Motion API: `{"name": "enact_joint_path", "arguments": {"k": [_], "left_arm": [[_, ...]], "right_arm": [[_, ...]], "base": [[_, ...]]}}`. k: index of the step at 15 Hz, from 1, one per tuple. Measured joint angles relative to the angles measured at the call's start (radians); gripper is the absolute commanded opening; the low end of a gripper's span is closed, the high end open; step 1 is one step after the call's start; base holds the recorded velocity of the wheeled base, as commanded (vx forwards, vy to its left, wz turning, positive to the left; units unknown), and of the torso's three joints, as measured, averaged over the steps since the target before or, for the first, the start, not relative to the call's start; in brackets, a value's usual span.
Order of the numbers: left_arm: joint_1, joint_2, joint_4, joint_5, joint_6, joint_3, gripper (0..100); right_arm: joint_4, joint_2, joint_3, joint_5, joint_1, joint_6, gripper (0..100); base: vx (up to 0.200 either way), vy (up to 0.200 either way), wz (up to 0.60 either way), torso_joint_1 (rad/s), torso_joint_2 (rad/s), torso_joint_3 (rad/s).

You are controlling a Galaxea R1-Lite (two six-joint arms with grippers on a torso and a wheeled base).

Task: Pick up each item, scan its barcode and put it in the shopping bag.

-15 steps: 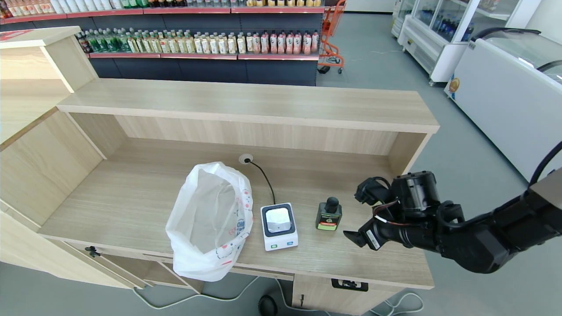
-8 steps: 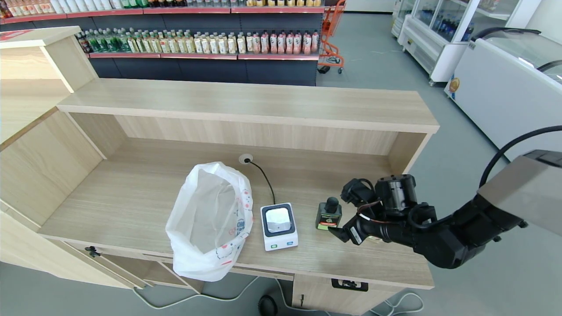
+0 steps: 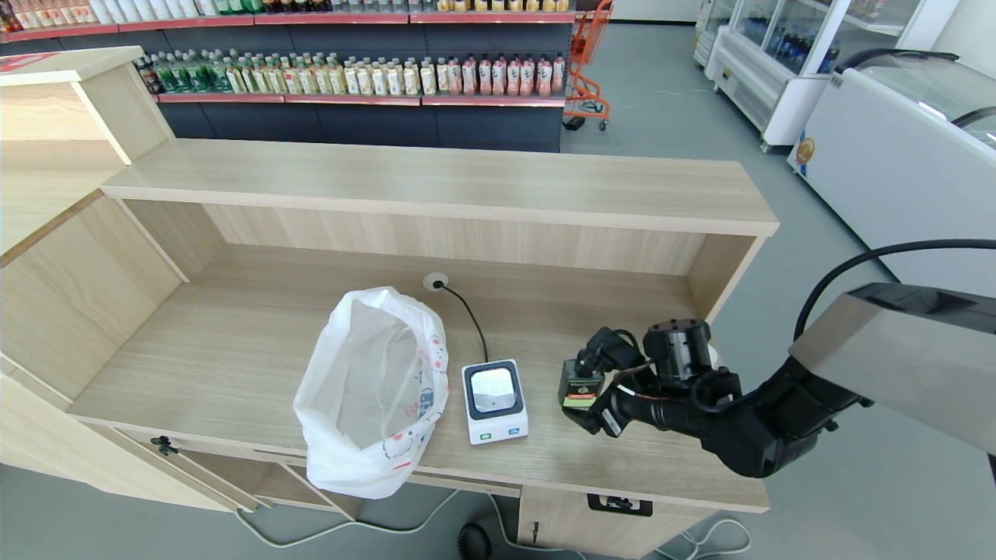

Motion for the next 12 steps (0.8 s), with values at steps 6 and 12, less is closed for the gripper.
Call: {"name": "enact_joint_path", "arguments": {"k": [6, 12], "left_arm": [[0.000, 0.000, 0.000, 0.000, 0.000, 0.000, 0], [0.000, 0.000, 0.000, 0.000, 0.000, 0.000, 0]], "right_arm": [[-0.003, 0.057, -0.067, 0.010, 0.001, -0.031, 100], [-0.004, 0.066, -0.092, 0.011, -0.004, -0.026, 100]], "base": [[0.000, 0.000, 0.00, 0.000, 0.00, 0.000], [0.000, 0.000, 0.00, 0.000, 0.00, 0.000]]}}
